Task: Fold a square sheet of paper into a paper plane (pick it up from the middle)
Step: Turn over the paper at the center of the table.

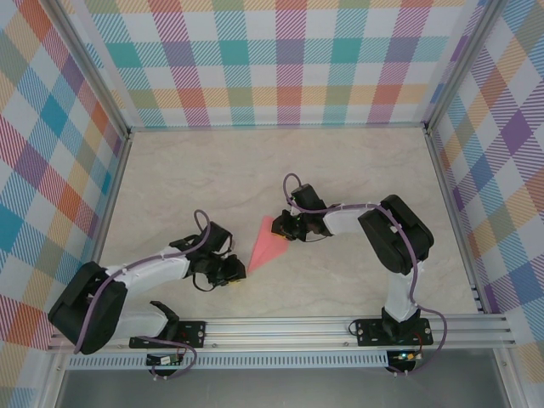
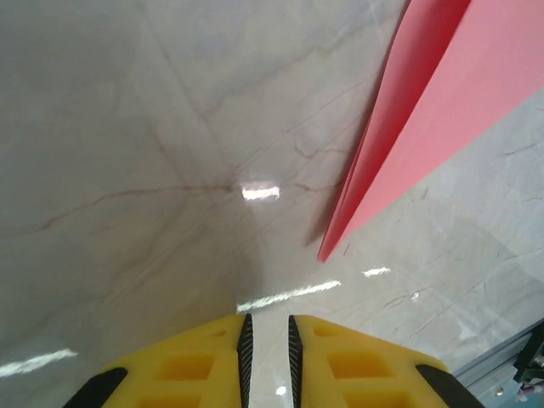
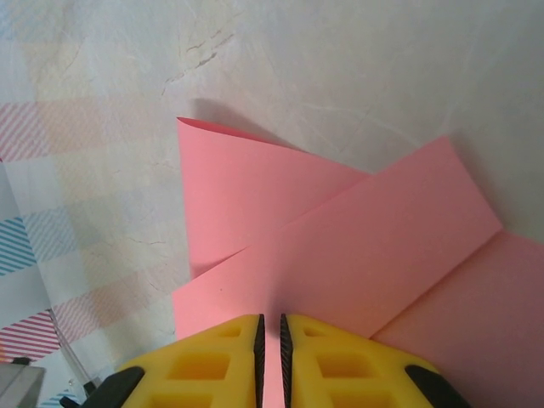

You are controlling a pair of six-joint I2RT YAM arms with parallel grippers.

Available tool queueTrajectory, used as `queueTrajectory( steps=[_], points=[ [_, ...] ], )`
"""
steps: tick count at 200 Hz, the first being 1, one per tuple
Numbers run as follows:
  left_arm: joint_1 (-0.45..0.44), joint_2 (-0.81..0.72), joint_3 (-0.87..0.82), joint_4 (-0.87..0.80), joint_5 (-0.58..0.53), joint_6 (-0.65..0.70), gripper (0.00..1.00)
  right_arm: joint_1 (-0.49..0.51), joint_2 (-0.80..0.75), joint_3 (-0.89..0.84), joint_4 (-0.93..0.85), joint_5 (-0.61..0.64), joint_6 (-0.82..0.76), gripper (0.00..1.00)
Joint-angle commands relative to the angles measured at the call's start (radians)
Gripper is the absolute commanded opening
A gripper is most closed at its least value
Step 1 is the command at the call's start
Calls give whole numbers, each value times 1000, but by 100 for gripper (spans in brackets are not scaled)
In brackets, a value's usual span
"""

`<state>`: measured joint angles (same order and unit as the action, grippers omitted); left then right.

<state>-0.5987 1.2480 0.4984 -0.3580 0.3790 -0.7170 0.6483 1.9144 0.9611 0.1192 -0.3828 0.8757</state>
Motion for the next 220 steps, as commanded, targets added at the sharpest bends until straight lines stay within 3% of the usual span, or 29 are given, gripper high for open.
queueTrajectory(
  steps=[1, 27, 60, 94, 110, 147, 167, 188, 220],
  points=[
    [7, -70, 47, -100, -76, -9, 22, 11, 24, -33, -144, 45, -135, 17],
    [8, -103, 74, -121, -137, -12, 24, 39, 8, 5, -223, -27, -299, 18],
    [9, -77, 102, -89, -131, -5, 27, 60, -11, 62, -341, -103, -464, 20],
    [9, -12, 132, -56, -118, 15, 30, 61, -35, 155, -471, -54, -545, 21],
    [9, 25, 165, -62, -113, 39, 31, 60, -62, 181, -487, -20, -500, 22],
    [8, 79, 233, -78, -118, 87, 36, 59, -221, 92, -443, 192, -293, 26],
    [8, 119, 266, -77, -102, 108, 40, 52, -304, 18, -465, 311, -123, 35],
    [8, 159, 297, -74, -80, 128, 44, 44, -369, -76, -423, 296, 53, 39],
    [9, 222, 363, -108, -71, 172, 47, 45, -409, -208, -254, 199, 181, 41]
  ],
)
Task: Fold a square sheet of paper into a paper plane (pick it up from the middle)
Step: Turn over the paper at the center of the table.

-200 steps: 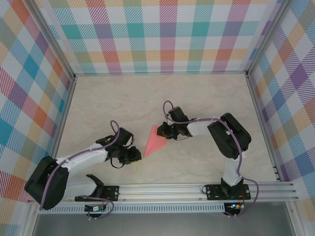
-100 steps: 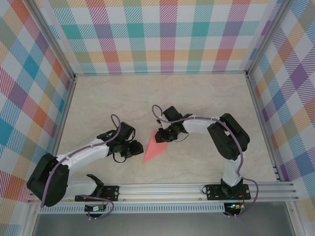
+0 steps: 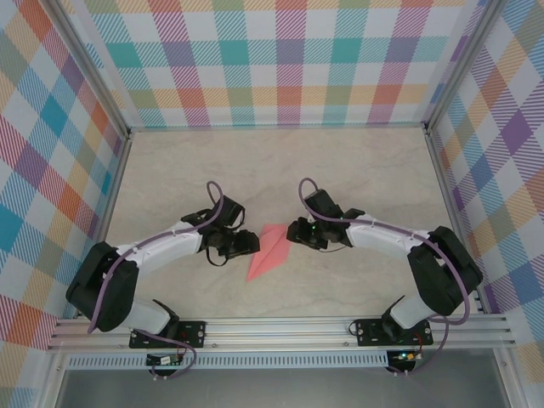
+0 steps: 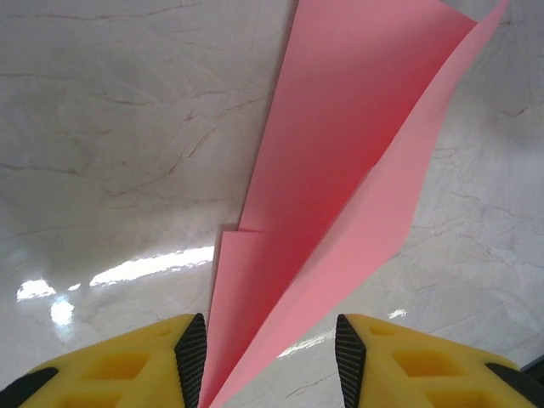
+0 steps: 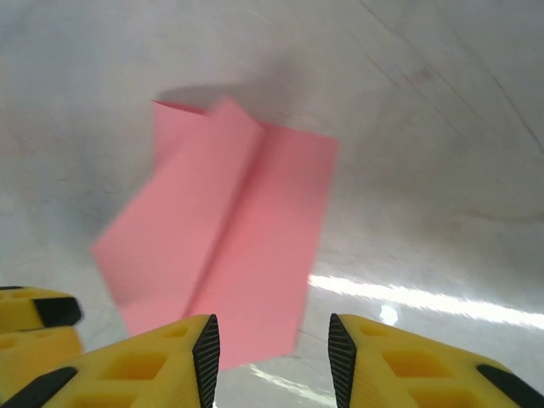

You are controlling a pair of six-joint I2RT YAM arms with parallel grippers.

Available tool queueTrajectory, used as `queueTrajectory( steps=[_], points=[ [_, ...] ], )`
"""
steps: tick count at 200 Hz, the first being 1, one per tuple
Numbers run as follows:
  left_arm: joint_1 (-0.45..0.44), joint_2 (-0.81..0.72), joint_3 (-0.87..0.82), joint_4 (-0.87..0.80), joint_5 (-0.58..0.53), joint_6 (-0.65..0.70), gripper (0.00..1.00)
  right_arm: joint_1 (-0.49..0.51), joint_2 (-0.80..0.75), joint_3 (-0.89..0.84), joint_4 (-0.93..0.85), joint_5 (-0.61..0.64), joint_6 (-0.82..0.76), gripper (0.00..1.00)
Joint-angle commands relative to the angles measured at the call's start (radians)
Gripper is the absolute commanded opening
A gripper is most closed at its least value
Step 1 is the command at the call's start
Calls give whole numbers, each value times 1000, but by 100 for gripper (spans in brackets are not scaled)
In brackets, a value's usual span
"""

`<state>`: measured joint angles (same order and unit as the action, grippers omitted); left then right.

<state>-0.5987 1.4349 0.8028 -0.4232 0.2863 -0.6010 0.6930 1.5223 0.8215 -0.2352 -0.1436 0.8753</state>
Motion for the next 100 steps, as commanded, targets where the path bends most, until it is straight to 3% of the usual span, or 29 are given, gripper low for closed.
queueTrajectory(
  steps=[1, 100],
  points=[
    [9, 36, 60, -45, 21, 57, 47, 0, -17, -70, 104, -43, 183, 42],
    [9, 169, 107, -65, 10, 93, 47, 51, 95, -73, 233, -131, 283, 40]
  ],
)
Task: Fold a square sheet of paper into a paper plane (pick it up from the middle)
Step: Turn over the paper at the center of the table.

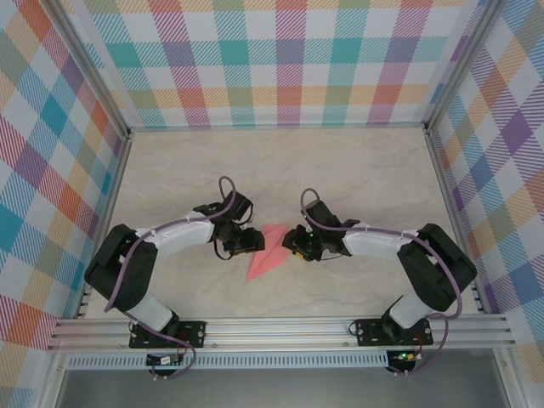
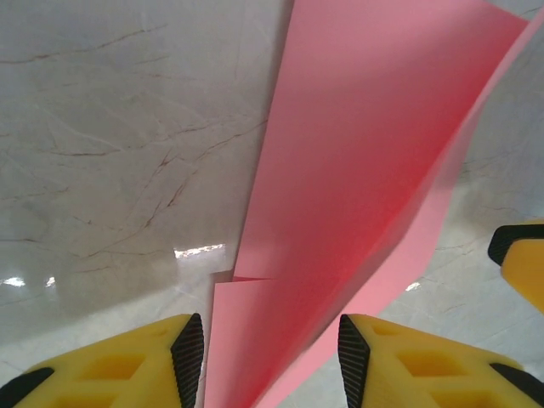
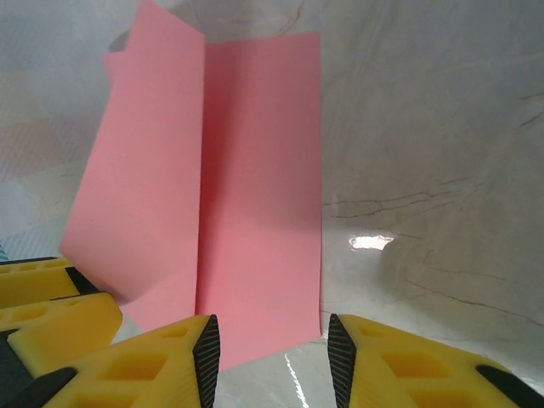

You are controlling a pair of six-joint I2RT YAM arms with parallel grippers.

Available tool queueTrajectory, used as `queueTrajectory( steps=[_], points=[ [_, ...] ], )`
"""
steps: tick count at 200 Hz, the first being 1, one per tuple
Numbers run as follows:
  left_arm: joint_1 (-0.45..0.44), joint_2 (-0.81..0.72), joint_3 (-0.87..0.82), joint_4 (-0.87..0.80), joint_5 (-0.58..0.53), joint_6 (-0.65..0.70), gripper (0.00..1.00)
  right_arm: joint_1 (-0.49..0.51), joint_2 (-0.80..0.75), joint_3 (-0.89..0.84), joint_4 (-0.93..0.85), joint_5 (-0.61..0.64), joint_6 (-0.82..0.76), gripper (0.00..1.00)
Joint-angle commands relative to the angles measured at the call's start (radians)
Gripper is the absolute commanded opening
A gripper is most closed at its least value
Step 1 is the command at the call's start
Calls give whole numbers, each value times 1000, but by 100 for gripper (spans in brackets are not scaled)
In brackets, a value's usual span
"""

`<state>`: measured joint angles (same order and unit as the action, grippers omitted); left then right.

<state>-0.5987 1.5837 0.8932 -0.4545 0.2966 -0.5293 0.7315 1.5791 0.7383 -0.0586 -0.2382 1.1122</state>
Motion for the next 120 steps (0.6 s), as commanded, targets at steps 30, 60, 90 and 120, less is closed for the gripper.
queueTrajectory(
  steps=[30, 60, 90, 120],
  points=[
    [8, 44, 23, -34, -5, 31, 44, 17, 64, 8, 96, -52, 55, 40],
    [9, 70, 29, -31, -5, 37, 42, 19, 71, 3, 100, -47, 53, 40],
    [7, 92, 32, -29, -2, 41, 40, 19, 76, -2, 78, -31, 62, 39],
    [9, 104, 31, -24, 0, 41, 38, 20, 69, 2, 47, -14, 54, 40]
  ],
)
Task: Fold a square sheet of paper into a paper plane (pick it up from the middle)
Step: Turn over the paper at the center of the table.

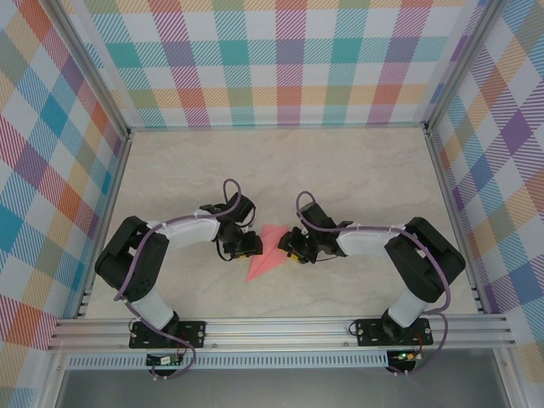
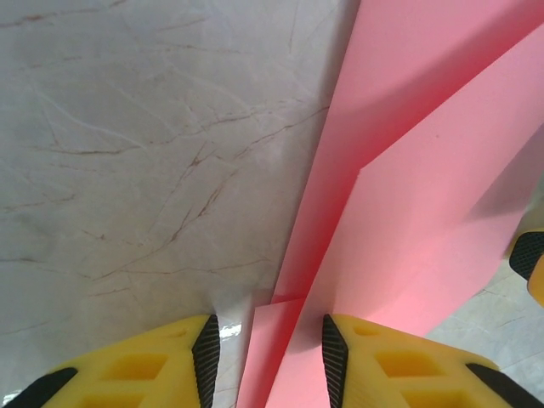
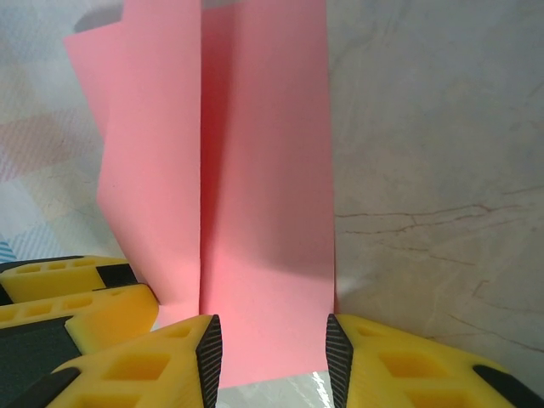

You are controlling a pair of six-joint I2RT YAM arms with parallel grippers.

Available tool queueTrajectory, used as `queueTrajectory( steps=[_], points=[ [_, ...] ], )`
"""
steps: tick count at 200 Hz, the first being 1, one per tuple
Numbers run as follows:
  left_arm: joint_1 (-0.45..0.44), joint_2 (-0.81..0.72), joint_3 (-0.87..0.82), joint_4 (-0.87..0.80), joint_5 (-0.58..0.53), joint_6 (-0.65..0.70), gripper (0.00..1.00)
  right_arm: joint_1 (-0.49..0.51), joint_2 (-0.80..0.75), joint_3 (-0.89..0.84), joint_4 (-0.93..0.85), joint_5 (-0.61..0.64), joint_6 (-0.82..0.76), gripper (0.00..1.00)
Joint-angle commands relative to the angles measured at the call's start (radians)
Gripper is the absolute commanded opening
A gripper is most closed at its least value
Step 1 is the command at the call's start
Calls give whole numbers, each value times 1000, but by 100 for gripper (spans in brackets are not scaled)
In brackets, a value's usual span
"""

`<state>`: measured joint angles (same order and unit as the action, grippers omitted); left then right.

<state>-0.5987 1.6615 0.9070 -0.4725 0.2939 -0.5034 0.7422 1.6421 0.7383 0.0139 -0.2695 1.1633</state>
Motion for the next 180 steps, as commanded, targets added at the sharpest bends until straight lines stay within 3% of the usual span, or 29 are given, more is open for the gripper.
queueTrajectory(
  steps=[1, 39, 108, 180],
  points=[
    [9, 27, 18, -5, 3, 14, 38, 10, 6, 2, -27, 18, 3, 40],
    [8, 42, 14, 4, 8, 14, 37, 13, 13, 9, -55, 28, 2, 40],
    [7, 53, 3, 14, 23, 14, 36, 23, 51, 5, 127, -38, 19, 35],
    [5, 49, -2, 14, 10, 11, 35, 24, 48, 16, 175, -44, -3, 39]
  ],
)
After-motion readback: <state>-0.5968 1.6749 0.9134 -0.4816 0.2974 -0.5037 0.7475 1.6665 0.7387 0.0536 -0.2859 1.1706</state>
